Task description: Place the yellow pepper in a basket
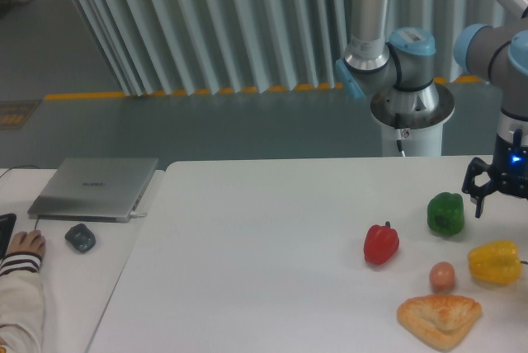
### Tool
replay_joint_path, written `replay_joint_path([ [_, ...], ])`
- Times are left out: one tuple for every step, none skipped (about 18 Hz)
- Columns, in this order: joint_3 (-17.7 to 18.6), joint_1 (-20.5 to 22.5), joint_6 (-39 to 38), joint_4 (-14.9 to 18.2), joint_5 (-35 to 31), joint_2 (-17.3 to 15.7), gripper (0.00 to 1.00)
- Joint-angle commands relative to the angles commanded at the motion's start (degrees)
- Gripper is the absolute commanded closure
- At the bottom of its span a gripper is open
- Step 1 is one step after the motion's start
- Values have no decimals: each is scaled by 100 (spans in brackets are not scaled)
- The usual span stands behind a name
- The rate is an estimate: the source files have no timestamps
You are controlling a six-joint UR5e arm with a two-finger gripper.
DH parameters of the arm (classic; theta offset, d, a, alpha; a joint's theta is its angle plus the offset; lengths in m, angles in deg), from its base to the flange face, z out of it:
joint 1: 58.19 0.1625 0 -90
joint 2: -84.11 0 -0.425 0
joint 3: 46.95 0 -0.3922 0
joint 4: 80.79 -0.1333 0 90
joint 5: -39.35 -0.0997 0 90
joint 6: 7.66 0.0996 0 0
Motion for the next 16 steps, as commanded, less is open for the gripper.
replay_joint_path([
  [9,-17,17,0,-88,-9,0],
  [9,-61,26,-9,-176,-9,0],
  [0,-105,18,0,-220,0,0],
  [0,-114,0,-9,-238,0,0],
  [-26,-114,9,-9,-238,9,0],
  [-18,-114,17,-26,-238,9,0],
  [17,-114,18,-35,-238,9,0],
  [105,-123,18,-96,-212,44,0],
  [140,-123,18,-271,-203,105,0],
  [184,-123,0,-507,-211,132,0],
  [185,-132,9,-597,-238,141,0],
  [185,-132,17,-624,-238,141,0],
  [176,-149,18,-633,-221,132,0],
  [141,-141,26,-624,-229,141,0],
  [141,-141,35,-615,-229,132,0],
  [158,-149,18,-624,-238,141,0],
])
